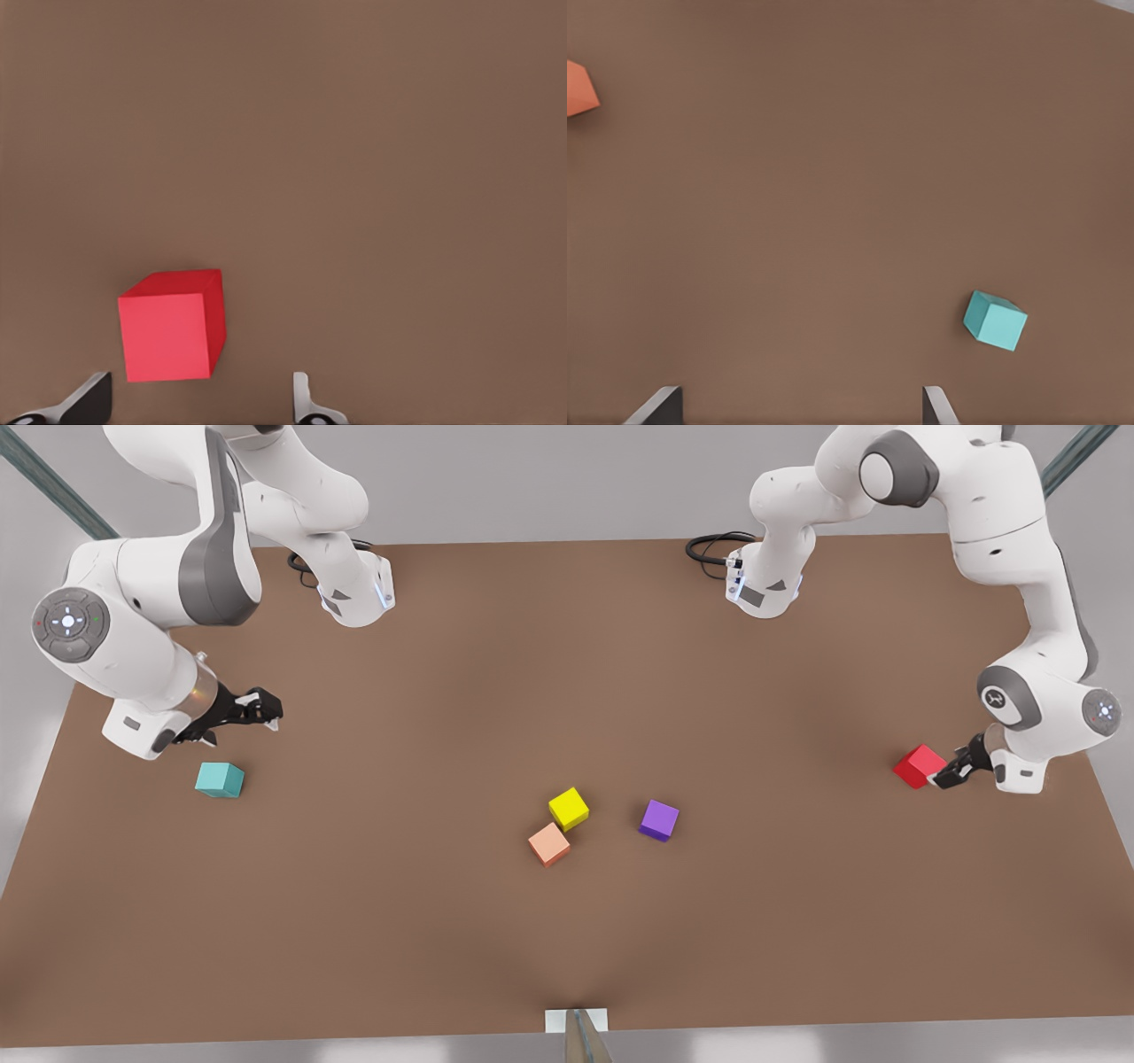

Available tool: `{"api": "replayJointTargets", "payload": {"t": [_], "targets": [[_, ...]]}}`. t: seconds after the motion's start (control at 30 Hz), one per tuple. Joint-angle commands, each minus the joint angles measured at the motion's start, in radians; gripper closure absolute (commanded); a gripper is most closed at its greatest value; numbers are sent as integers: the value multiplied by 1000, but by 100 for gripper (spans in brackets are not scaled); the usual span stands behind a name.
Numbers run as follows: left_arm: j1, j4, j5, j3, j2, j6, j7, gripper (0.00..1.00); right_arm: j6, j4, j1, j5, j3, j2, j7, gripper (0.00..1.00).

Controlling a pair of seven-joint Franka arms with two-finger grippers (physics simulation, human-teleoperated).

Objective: Pick up red wooden cube and pass to hand red wooden cube and place in blue wooden cube

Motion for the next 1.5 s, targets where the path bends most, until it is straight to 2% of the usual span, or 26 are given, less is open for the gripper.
{"api": "replayJointTargets", "payload": {"t": [0.0,0.33,0.4,0.77,1.27,1.3,1.37,1.47], "targets": [[6,-25,-8,8,-1,154,-20,0,6,-4,2,3,0,-1,-29,0],[54,-88,-9,11,33,191,86,0,26,-25,2,5,0,-1,-31,0],[52,-114,-61,10,33,191,84,0,26,-31,2,5,0,-1,-29,0],[35,-114,-75,-1,79,191,86,0,39,-48,2,5,0,0,-31,0],[38,-108,-75,-18,195,285,89,0,47,-68,2,8,0,-1,-31,0],[38,-108,-75,-18,195,285,86,10,47,-68,2,8,0,-1,-29,0],[38,-103,-75,-20,195,283,87,44,47,-68,2,8,0,-3,-29,0],[42,-72,-74,-55,189,263,90,45,47,-68,2,8,0,-1,-29,0]]}}
